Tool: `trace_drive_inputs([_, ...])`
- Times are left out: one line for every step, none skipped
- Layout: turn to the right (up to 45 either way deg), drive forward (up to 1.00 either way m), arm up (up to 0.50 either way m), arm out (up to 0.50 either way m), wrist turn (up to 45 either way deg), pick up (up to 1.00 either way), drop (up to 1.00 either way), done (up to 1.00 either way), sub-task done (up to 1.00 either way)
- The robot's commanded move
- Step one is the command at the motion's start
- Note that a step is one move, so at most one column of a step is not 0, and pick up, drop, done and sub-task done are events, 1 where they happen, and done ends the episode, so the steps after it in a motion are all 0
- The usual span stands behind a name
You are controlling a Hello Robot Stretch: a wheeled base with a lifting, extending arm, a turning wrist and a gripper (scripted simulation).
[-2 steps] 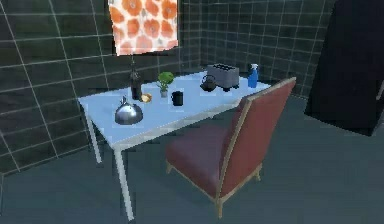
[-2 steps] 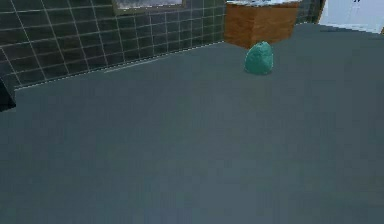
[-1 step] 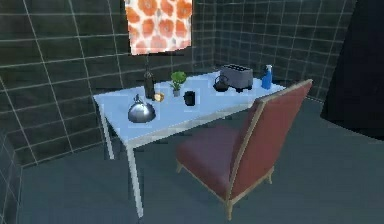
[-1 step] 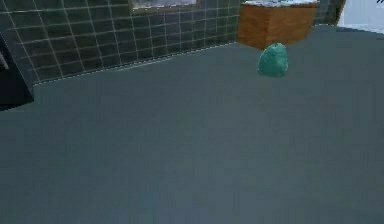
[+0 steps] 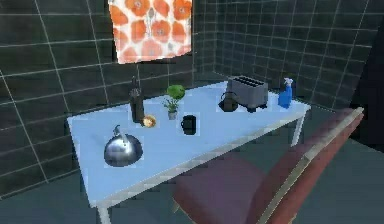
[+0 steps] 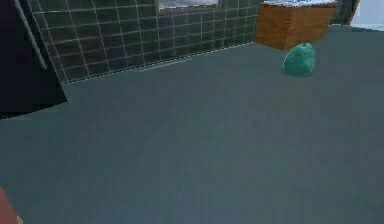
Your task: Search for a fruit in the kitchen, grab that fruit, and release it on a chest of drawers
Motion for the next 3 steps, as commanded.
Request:
trace_drive_inputs([-45.0, 0.0, 0.0, 0.0, 0.0, 0.0, 0.0, 0.0, 0.0])
trace_drive_inputs([-45.0, 0.0, 0.0, 0.0, 0.0, 0.0, 0.0, 0.0, 0.0])
trace_drive_inputs([-12.0, 0.0, 0.0, 0.0, 0.0, 0.0, 0.0, 0.0, 0.0])
